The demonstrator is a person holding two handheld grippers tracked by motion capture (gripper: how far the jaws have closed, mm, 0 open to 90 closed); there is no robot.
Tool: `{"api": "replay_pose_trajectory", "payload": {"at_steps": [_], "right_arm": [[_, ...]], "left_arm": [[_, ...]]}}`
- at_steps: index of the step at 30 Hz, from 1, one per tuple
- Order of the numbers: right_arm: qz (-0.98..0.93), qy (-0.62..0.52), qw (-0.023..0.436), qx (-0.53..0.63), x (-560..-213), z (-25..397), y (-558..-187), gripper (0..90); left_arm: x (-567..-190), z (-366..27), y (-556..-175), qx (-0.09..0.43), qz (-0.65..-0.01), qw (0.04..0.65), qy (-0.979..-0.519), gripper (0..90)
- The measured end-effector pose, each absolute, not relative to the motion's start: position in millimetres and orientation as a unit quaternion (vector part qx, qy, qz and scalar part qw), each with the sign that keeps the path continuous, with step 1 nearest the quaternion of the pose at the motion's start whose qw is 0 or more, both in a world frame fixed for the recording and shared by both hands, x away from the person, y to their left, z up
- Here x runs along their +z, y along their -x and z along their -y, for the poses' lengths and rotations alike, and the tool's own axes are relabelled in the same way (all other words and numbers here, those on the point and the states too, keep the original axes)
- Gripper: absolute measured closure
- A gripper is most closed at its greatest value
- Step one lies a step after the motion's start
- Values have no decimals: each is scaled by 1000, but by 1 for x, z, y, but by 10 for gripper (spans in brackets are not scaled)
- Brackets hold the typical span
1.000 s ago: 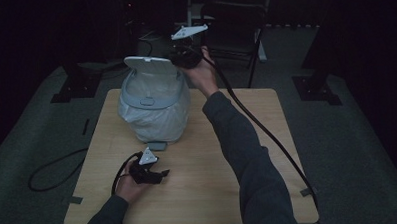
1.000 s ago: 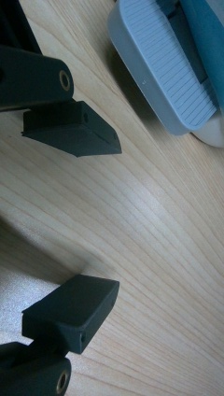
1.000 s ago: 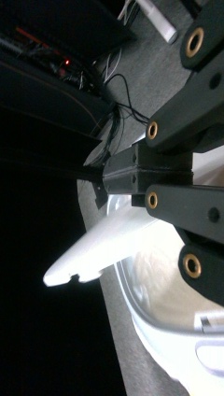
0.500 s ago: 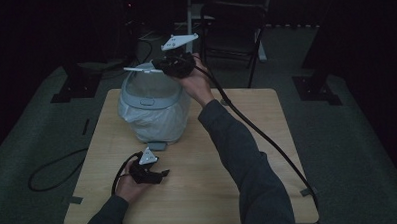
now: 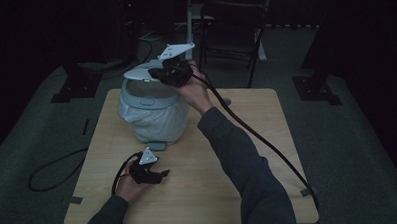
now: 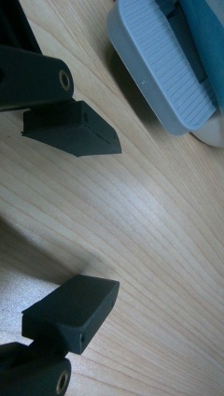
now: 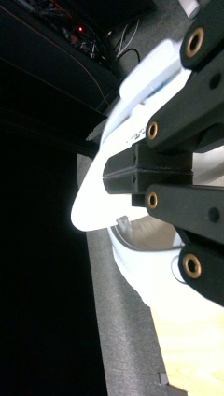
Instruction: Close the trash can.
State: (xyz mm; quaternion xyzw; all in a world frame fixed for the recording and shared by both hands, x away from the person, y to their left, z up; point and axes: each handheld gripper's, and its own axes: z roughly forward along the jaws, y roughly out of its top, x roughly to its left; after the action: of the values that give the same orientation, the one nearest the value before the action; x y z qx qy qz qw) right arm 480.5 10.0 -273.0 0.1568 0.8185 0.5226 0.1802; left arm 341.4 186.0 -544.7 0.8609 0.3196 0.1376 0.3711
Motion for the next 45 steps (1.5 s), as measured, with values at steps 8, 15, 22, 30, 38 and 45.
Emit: {"api": "replay_pose_trajectory", "payload": {"at_steps": [8, 15, 22, 30, 38, 45], "right_arm": [[-824, -148, 166, 521, -289, -15, -470, 899], [-845, -132, 169, 490, -305, -23, -460, 899], [-850, -126, 159, 485, -314, -30, -457, 899], [-845, -143, 144, 495, -315, -31, -460, 900], [-840, -167, 142, 497, -316, -27, -467, 900], [-843, -161, 162, 487, -317, -30, -462, 900]], "left_arm": [[-545, -186, -341, 138, -320, 371, -861, 299], [-545, -186, -342, 139, -320, 371, -861, 298], [-545, -186, -342, 138, -320, 371, -861, 298], [-545, -186, -342, 138, -319, 371, -861, 298], [-545, -186, -342, 138, -319, 371, -861, 298], [-545, -186, -341, 139, -320, 370, -861, 298]]}}
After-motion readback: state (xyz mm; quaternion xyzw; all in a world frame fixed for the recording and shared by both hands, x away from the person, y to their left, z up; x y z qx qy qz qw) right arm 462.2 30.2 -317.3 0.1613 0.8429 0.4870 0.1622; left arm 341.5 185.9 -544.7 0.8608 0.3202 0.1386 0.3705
